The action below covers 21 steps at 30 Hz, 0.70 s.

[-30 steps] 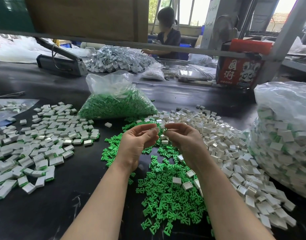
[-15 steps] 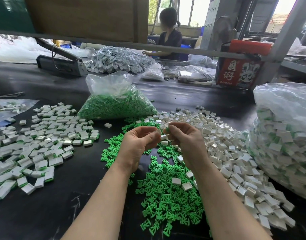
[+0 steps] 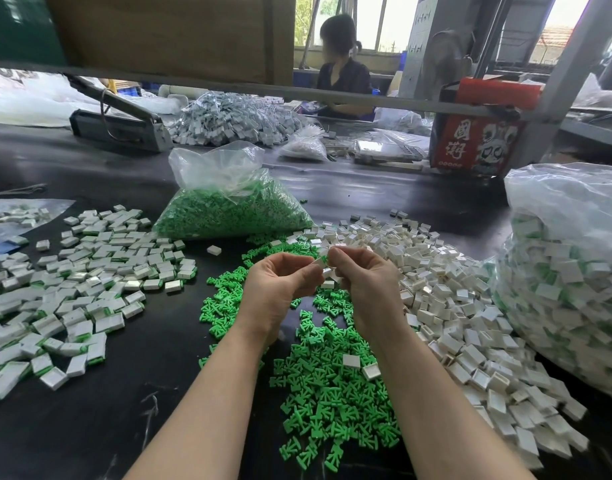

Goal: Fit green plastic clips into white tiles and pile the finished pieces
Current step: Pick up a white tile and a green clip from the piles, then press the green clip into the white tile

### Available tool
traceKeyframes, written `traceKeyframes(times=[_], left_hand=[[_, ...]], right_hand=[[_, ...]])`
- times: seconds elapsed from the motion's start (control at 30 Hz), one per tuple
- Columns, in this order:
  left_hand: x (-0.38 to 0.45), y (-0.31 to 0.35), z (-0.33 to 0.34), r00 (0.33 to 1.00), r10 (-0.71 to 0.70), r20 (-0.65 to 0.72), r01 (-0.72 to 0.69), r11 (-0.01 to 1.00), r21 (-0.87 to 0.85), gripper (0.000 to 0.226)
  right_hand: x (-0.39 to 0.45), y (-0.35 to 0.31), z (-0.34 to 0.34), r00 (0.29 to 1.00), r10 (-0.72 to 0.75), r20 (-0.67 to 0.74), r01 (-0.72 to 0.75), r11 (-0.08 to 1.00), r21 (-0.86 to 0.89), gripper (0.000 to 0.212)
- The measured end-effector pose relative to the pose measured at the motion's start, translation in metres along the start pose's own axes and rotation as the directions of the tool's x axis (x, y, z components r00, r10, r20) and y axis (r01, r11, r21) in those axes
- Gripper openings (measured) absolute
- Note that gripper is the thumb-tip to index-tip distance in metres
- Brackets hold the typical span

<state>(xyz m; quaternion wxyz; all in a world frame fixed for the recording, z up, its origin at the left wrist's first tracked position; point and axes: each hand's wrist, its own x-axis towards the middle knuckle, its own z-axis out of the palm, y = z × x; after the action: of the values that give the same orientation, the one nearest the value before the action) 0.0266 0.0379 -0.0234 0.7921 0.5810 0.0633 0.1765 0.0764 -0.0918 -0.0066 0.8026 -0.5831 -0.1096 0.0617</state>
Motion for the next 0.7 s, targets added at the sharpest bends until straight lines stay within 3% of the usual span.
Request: traceKeyframes(times=[0.3,0.43,0.6,0.7], left_hand=[[0.003,-0.004,-0.003,0.999,0.029,0.013,-0.029,0.999,-0.04,0.023],[0.004,-0.006,-0.006,0.999,0.026,0.03,-0.026,0.999,-0.024,0.032],[0.004,-0.007,-0.009,0.975,-0.057,0.216,-0.013,0.951,0.309,0.028],[0.003,-0.008,-0.009,0.954,-0.09,0.287,-0.03,0.922,0.386,0.027]], right_hand=[[0.0,0.003,-0.001,0.997,-0.073,0.02,0.074,0.993,-0.096,0.004],[0.002,0.004,-0.003,0.994,-0.093,0.056,0.099,0.986,-0.13,0.003],[0.005,0.005,-0.007,0.993,-0.084,0.089,0.095,0.987,-0.131,0.007],[0.007,0.006,-0.01,0.99,-0.039,0.138,0.06,0.987,-0.152,0.012]])
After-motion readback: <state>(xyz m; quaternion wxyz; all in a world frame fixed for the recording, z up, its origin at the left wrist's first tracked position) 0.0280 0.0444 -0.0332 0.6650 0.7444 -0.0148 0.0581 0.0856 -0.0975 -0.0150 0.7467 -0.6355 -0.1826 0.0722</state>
